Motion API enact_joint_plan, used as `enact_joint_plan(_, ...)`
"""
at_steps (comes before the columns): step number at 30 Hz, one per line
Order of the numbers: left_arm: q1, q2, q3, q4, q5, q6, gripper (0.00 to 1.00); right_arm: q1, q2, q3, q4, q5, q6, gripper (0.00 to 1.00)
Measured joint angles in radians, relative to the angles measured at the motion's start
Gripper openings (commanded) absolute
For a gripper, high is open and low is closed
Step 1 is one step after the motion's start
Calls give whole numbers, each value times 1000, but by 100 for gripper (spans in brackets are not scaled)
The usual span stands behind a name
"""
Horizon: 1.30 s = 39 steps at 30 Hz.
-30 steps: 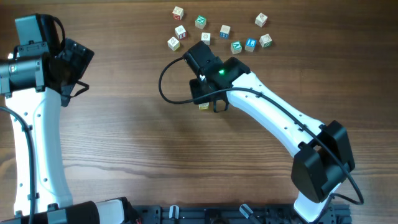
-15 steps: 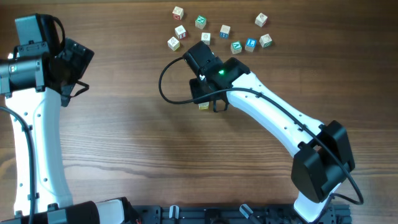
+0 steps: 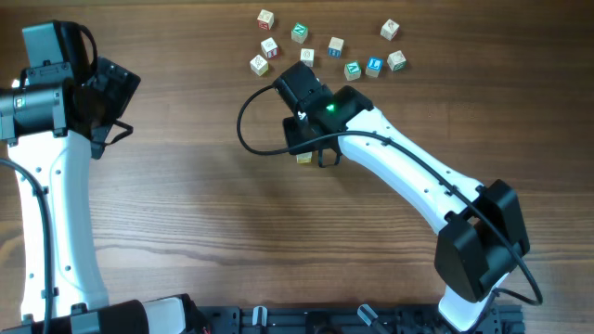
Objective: Form a tower
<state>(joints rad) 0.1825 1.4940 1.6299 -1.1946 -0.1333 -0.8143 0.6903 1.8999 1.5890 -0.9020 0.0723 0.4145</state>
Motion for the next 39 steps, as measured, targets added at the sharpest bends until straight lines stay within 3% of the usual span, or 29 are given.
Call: enact_joint_plan(39, 0, 0, 0, 0, 0, 0, 100, 0, 0, -26, 22, 0, 0, 29)
